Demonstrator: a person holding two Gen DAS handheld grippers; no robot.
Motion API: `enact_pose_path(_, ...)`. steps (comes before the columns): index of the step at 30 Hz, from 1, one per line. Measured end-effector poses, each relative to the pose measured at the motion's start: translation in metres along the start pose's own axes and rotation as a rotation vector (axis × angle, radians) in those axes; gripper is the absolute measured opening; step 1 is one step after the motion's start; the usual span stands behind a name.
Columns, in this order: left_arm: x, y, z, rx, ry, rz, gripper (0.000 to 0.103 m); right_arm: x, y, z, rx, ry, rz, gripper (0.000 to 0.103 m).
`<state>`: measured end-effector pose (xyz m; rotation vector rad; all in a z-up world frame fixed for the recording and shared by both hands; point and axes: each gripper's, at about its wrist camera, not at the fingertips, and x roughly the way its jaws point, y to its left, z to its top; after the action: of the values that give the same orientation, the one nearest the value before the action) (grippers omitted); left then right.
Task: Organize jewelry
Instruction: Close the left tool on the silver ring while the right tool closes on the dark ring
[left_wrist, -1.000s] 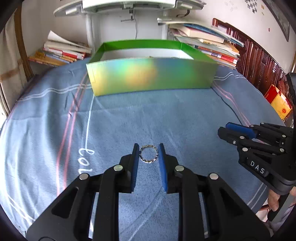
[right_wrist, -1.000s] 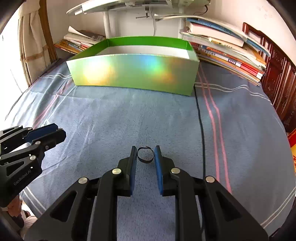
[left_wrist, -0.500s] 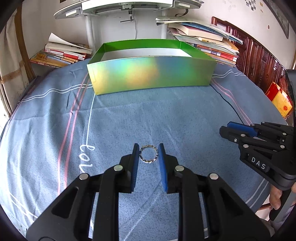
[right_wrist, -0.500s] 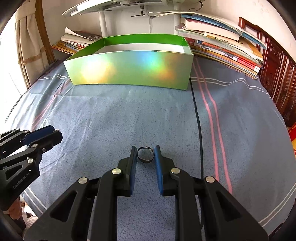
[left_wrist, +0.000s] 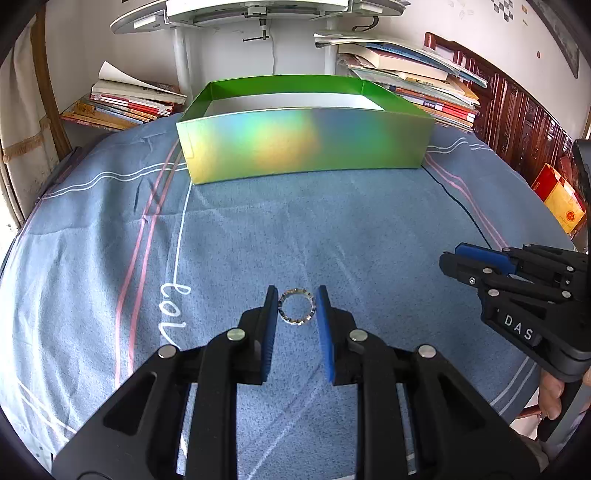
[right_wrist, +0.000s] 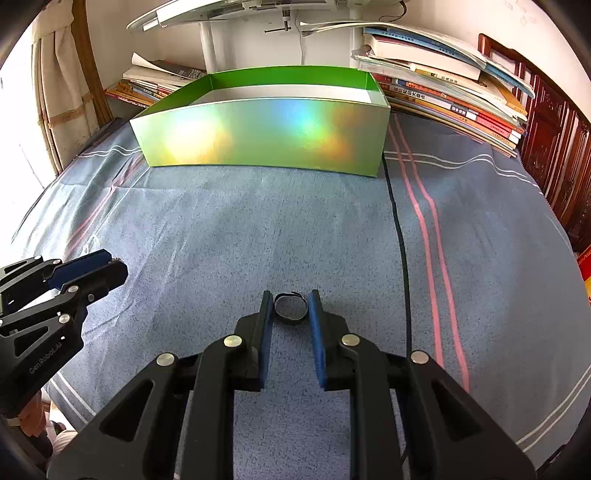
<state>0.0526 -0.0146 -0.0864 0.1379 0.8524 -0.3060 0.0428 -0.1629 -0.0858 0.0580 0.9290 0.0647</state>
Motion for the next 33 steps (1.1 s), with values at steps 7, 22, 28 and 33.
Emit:
enact_pose_path(7,0.0003,0.0011,0.0001,-0.002,0.004,0.001,0.021,-0.0002,-0.0003,0.0001,0.000,0.001,0.001,0.020)
enact_pose_path(22,0.0034,0.0017,-0.0026,-0.004,0.010,0.001,0.021,-0.0004,0.0008,-0.0002,0.002,0.001,0.003,0.020)
enact_pose_path(28,0.0030,0.0021,-0.0027,-0.004,0.010,0.002,0.021,-0.0007,0.0008,-0.0005,0.003,0.001,0.004,0.020)
enact_pose_path(33,0.0026,0.0019,-0.0020,-0.005,0.007,0.004,0.021,-0.0028,-0.0002,-0.0003,0.003,-0.005,0.004,0.020)
